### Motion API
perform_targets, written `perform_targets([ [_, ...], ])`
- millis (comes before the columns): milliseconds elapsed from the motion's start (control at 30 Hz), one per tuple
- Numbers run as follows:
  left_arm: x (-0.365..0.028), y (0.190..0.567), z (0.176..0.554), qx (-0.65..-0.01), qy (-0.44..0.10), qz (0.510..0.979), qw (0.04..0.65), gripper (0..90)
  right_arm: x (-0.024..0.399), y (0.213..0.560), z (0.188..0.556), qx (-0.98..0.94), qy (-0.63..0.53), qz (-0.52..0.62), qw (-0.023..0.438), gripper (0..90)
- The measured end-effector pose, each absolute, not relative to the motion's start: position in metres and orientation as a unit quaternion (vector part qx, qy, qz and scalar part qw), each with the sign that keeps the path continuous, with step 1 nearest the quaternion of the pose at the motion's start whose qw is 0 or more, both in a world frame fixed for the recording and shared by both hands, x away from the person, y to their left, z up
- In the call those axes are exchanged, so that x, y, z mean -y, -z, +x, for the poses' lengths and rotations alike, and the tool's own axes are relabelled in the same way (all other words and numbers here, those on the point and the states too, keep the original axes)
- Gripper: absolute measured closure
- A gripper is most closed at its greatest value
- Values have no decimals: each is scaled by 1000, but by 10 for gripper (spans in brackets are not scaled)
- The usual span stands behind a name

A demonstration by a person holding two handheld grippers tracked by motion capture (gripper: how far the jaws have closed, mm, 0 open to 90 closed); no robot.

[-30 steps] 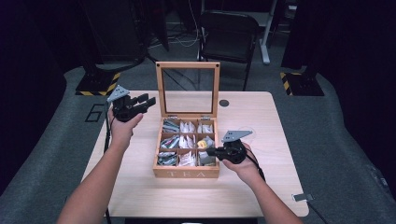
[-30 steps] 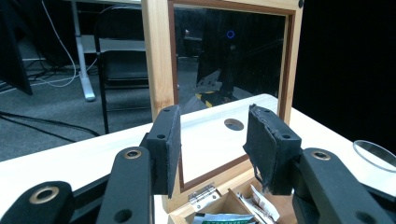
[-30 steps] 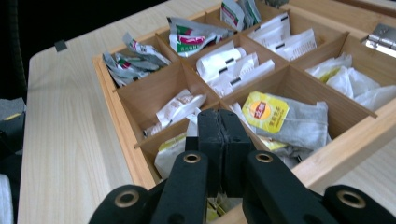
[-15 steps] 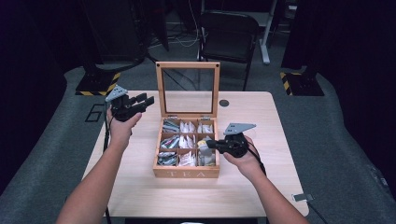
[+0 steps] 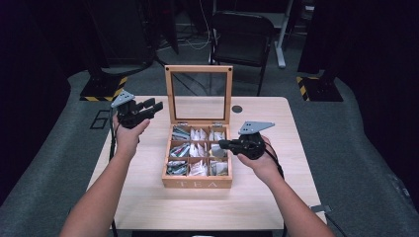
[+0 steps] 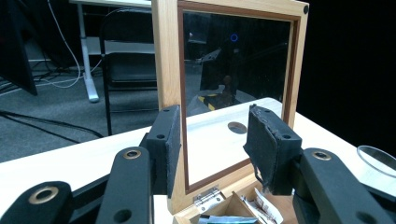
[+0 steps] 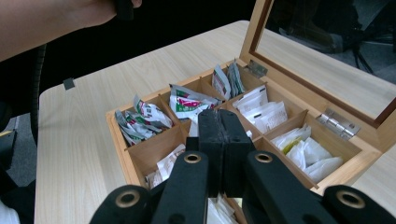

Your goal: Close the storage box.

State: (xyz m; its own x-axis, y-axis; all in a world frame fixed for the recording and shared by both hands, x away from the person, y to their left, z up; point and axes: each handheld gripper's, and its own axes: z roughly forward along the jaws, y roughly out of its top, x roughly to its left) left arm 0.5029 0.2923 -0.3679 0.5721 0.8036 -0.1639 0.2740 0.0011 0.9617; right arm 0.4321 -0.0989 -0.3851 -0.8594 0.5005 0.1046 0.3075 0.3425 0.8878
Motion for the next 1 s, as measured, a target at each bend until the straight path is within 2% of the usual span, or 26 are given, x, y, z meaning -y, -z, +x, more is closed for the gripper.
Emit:
perform_targets([
  [500, -294, 367, 502, -403, -231, 668, 581, 550, 108, 364, 436, -801, -531, 258, 102, 896],
  [1000, -294, 366, 502, -403, -231, 668, 582, 549, 145, 349, 447, -786, -527, 291, 142, 896],
])
